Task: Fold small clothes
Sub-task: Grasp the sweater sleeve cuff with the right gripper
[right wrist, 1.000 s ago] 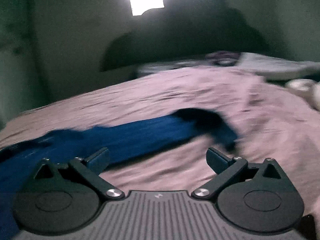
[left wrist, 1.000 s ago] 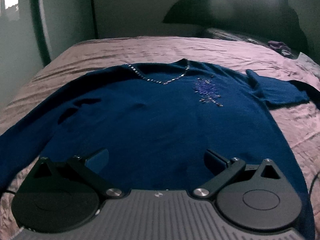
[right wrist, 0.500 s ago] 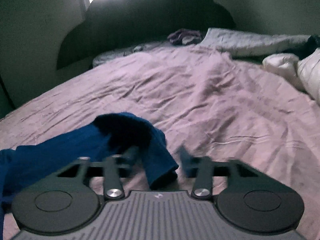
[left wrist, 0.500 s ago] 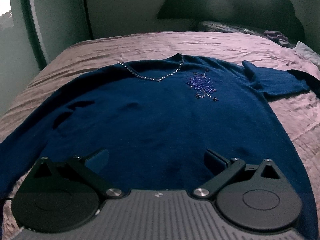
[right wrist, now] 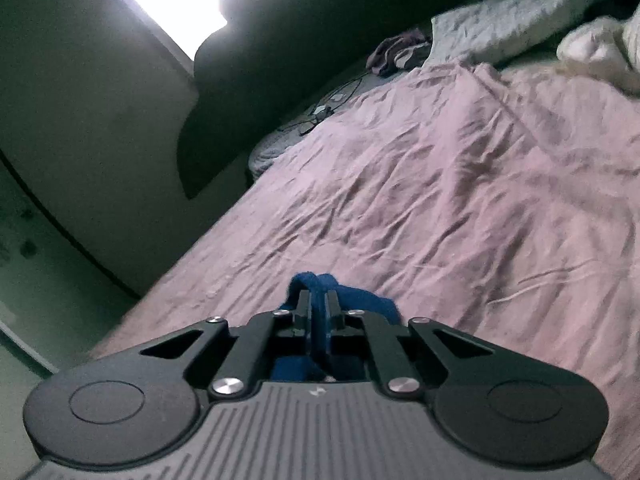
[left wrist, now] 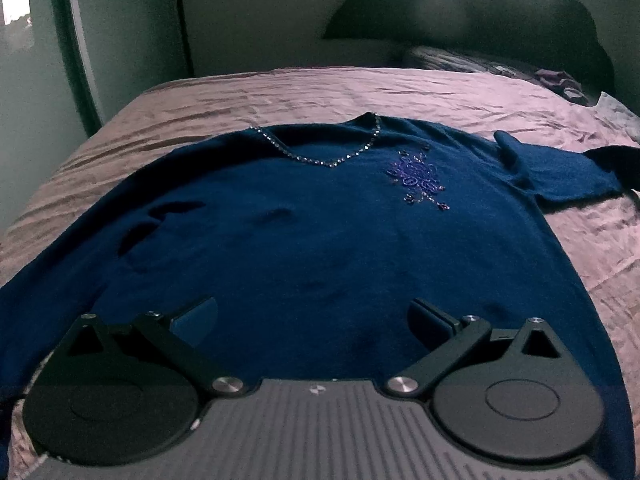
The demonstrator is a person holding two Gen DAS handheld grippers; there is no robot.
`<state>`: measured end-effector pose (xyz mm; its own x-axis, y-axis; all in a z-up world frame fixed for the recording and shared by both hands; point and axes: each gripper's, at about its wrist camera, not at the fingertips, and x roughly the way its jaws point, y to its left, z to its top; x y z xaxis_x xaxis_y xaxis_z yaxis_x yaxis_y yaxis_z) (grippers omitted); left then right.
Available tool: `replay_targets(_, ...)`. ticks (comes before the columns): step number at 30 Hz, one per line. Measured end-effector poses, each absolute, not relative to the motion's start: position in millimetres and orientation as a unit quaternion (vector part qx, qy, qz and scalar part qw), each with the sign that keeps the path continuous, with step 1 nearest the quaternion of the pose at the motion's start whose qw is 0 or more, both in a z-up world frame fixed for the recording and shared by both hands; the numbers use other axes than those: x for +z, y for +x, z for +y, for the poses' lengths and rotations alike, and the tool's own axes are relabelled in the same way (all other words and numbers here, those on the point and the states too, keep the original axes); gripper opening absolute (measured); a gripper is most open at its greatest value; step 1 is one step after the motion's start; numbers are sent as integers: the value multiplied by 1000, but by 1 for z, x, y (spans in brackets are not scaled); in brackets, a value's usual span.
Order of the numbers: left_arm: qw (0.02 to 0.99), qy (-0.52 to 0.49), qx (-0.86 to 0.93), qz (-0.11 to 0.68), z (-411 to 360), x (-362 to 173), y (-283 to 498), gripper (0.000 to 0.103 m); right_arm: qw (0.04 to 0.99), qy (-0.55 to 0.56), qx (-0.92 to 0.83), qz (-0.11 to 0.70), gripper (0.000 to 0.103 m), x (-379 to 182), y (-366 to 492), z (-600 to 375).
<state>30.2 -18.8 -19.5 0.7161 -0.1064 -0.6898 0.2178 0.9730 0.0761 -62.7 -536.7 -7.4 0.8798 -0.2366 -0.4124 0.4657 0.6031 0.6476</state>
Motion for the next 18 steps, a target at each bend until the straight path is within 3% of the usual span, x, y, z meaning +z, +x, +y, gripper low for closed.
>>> replay_targets(13,924,67,-86,366,-13,-15,29,102,843,534,-18,63,5,-3,-41,-508)
replay_targets(16,927,69,-81,361,-7,-13,27,103,867,488,-60,75,6,16,-29,-492)
replay_targets(18,928,69,-76,358,-3,-12,26,102,904,387,-150,100,7,35,-23,-481)
